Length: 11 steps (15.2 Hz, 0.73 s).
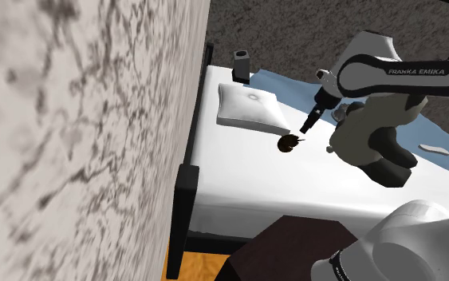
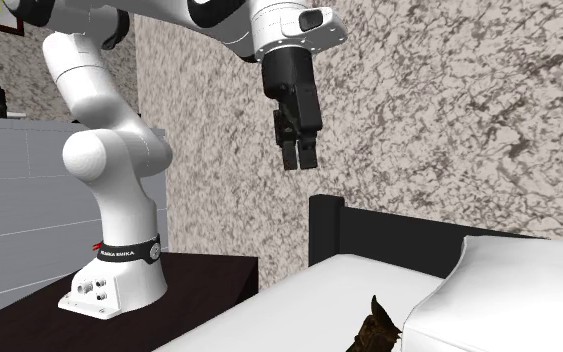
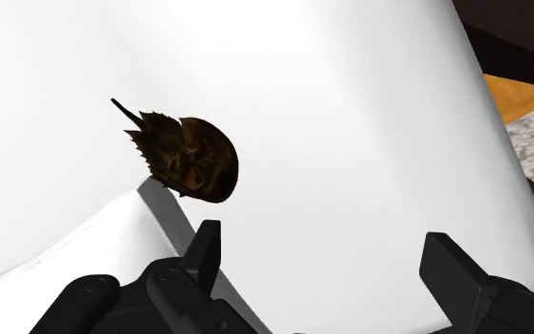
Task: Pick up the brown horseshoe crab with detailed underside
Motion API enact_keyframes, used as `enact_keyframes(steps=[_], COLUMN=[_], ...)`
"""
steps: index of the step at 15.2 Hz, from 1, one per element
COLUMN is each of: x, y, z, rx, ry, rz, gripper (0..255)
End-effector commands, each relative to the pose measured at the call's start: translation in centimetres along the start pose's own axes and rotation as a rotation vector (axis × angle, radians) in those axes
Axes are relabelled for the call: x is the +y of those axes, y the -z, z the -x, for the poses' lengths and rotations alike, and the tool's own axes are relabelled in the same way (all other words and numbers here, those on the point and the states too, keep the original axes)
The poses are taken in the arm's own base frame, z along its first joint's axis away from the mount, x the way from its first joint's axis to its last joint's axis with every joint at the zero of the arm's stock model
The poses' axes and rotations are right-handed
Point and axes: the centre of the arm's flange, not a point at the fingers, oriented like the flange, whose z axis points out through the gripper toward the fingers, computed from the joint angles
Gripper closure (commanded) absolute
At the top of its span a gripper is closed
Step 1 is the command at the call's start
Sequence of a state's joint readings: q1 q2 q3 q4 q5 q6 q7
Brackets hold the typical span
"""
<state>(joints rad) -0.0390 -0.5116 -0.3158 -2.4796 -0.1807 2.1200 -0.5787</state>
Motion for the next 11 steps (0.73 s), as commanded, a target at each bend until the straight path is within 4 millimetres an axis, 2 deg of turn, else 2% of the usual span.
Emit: enact_keyframes(steps=[1,11], x=[1.9,11.1], y=[-1.8,-11.0], z=[0.2,-1.0], rx=[0.002,0.009], ry=[0.03,0.168], rz=[0.004,0.016], gripper=[0,0])
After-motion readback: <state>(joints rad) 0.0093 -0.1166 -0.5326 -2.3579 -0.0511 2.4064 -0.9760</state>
